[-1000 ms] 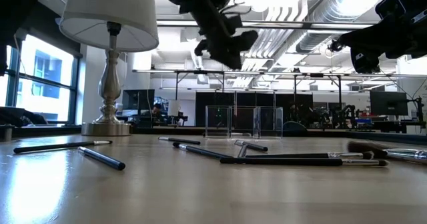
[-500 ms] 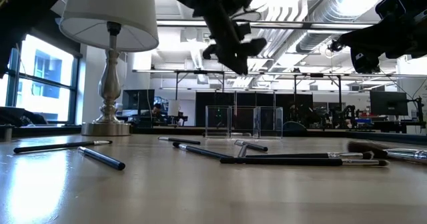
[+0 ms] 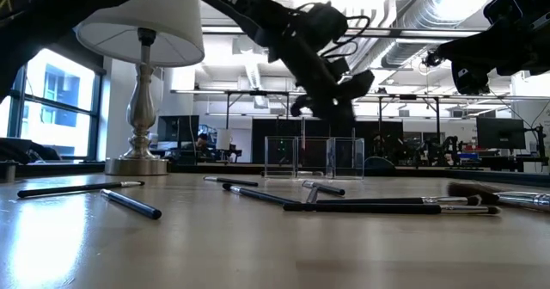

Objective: Put items in baskets/containers
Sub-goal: Put the foundation brush into the transparent organizer

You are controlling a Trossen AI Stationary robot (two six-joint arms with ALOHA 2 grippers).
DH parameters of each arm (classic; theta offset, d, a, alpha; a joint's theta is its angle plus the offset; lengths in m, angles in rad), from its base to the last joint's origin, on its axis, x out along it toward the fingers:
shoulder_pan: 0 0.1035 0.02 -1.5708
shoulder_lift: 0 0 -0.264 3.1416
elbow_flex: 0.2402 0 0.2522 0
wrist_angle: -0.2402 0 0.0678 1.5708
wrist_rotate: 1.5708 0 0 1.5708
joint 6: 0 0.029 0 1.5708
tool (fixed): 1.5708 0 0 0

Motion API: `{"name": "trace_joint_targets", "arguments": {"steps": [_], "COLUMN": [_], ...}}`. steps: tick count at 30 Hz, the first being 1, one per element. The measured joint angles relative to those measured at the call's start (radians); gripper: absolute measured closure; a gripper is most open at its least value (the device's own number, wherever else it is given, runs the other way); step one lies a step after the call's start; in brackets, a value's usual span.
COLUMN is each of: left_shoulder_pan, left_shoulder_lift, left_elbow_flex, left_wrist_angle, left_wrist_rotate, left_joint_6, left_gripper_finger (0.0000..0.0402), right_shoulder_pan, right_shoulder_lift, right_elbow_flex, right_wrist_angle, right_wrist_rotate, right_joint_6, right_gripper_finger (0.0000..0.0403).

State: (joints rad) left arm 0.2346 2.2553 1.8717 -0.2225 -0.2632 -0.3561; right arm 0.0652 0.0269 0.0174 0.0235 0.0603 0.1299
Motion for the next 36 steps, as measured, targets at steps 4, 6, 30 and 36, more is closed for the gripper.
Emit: {"name": "trace_joint_targets", "arguments": {"steps": [4,6,30,36], "left_shoulder_pan": [0.0,0.004,-0.007,-0.046], "left_shoulder_lift": [0.005,0.005,0.006,0.006], "left_elbow_flex": [0.001,0.002,0.0,0.06], "left_wrist_angle": [0.093,0.086,-0.076,-0.157], "left_wrist_rotate": [0.012,-0.022,-0.002,-0.065], "left_joint_6": [-0.011,-0.015,0.013,0.134], "left_gripper_finger": [0.0321,0.0321,0.0321,0.0321], "right_shoulder_pan": [0.0,0.0,0.0,0.0], "right_shoulder_lift": [0.0,0.0,0.0,0.0], "right_elbow_flex": [0.0,0.0,0.0,0.0], "right_wrist_angle": [0.0,0.0,0.0,0.0], "right_wrist_rotate": [0.0,0.0,0.0,0.0], "right_joint_6": [0.0,0.0,0.0,0.0], "right_gripper_finger": [0.0402,0.0402,0.0402,0.0402]}}
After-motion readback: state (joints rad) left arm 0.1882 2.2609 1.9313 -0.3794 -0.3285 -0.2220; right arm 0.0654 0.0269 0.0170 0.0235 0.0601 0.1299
